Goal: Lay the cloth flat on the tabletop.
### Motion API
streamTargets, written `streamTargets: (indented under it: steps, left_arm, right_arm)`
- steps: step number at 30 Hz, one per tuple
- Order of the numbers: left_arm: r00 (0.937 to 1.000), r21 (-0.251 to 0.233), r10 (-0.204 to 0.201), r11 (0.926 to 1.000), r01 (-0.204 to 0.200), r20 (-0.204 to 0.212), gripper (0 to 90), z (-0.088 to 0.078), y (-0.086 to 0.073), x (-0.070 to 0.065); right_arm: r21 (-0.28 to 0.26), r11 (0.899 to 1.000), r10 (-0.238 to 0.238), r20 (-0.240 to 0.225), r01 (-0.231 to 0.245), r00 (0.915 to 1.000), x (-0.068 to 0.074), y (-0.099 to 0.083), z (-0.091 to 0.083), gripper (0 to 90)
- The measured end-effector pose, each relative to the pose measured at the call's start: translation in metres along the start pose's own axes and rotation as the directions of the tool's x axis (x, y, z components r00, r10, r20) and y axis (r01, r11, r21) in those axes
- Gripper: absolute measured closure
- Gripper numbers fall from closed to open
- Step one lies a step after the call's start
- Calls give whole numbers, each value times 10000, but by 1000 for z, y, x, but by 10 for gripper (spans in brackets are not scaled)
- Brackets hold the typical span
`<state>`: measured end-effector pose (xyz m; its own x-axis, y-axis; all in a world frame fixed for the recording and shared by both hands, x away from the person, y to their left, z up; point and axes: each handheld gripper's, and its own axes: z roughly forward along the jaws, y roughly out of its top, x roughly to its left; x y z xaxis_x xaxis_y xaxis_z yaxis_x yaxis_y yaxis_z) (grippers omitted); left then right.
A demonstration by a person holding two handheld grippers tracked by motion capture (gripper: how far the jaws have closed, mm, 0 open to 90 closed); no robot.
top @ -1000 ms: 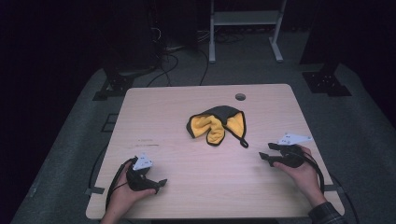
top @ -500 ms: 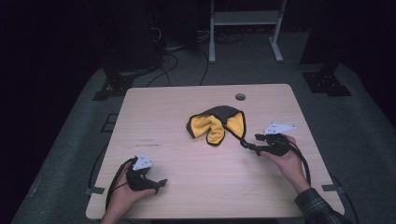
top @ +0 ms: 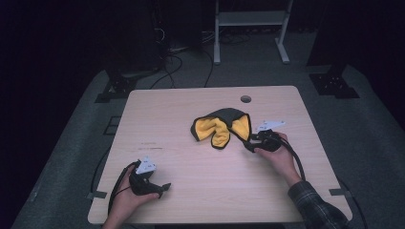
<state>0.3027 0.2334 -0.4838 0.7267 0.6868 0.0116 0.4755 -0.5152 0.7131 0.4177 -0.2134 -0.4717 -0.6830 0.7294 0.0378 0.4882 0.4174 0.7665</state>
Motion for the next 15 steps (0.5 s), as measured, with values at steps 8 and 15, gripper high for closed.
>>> streamTargets:
  steps: [8, 15]
  left_arm:
    - [10000, 1, 1, 10000, -1, -1, 0, 0, 0, 0]
    - [10000, 1, 1, 10000, -1, 1, 0, 0, 0, 0]
  right_arm:
    - [390, 9992, 49, 272, -60, 9996, -2, 2, 12, 710]
    - [211, 9970, 748, -233, -743, 9969, -6, 4, -2, 866]
